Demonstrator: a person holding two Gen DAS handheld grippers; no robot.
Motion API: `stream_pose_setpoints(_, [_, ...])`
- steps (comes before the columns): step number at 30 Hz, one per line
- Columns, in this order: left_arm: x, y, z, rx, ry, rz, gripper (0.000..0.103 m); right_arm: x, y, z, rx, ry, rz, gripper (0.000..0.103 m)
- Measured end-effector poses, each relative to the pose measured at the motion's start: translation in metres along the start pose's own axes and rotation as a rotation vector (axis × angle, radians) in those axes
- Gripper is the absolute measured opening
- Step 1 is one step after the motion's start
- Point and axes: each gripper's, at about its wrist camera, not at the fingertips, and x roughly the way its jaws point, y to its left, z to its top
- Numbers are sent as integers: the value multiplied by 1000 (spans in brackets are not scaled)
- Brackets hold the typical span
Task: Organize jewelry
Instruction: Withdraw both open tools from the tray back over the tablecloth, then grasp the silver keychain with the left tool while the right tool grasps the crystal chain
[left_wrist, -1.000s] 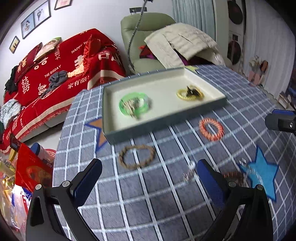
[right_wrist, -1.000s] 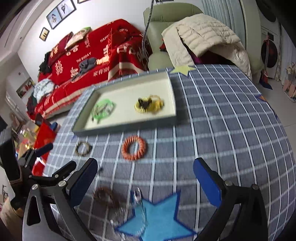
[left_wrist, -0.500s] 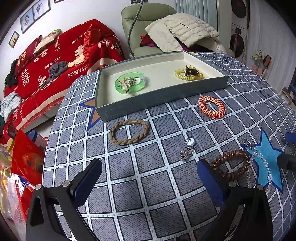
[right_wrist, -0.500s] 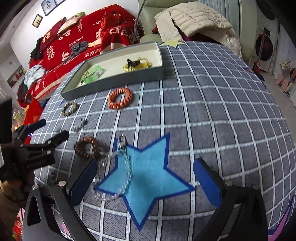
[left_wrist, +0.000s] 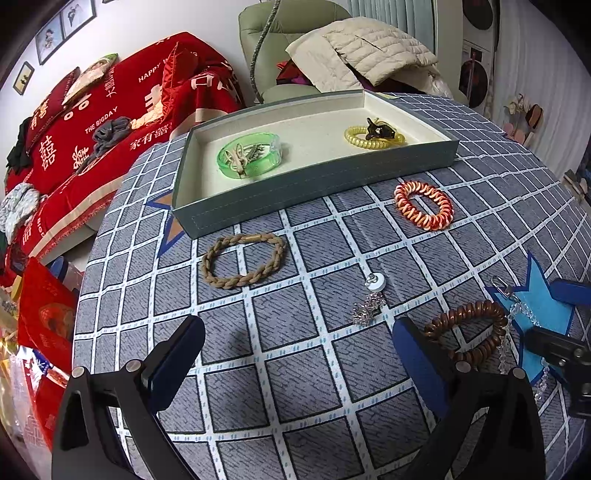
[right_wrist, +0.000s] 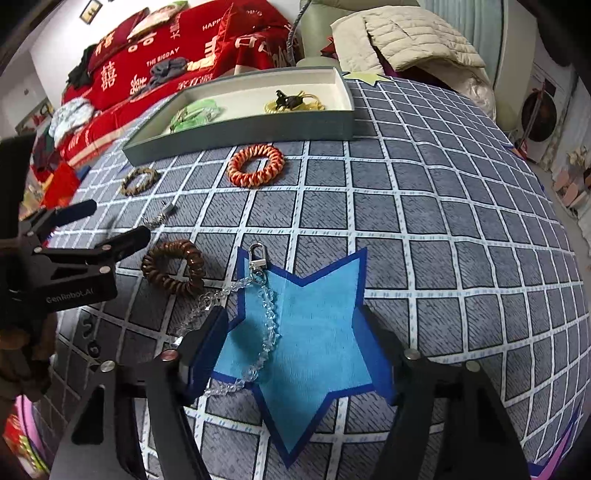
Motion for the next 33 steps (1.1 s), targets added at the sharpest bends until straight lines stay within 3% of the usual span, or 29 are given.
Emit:
stream_pose_setpoints(8, [5, -6, 4, -1, 8, -16, 103, 9, 12, 10, -90, -12, -12, 68])
stream_pose_setpoints(12, [5, -12, 5, 11, 10, -49, 99, 9, 15, 12, -113, -13, 9, 60])
stream_pose_setpoints(18, [6, -17, 8, 5, 44, -144, 84, 8, 23, 12, -140, -7, 35, 37])
stream_pose_setpoints(20, [5, -19, 9, 11, 45, -159, 78, 8, 24, 12, -134, -6, 36, 26])
stream_pose_setpoints(22, [3, -23, 8, 30, 39, -173, 65, 7, 23, 13, -122, -3, 38, 9])
stream_pose_setpoints(24, [0, -29, 8, 54, 36, -191, 36, 7, 21, 13, -108, -1, 41, 9])
stream_pose_setpoints(33, [-14, -19, 0, -8, 14, -215, 33, -14, 0, 12, -2, -48, 73, 9])
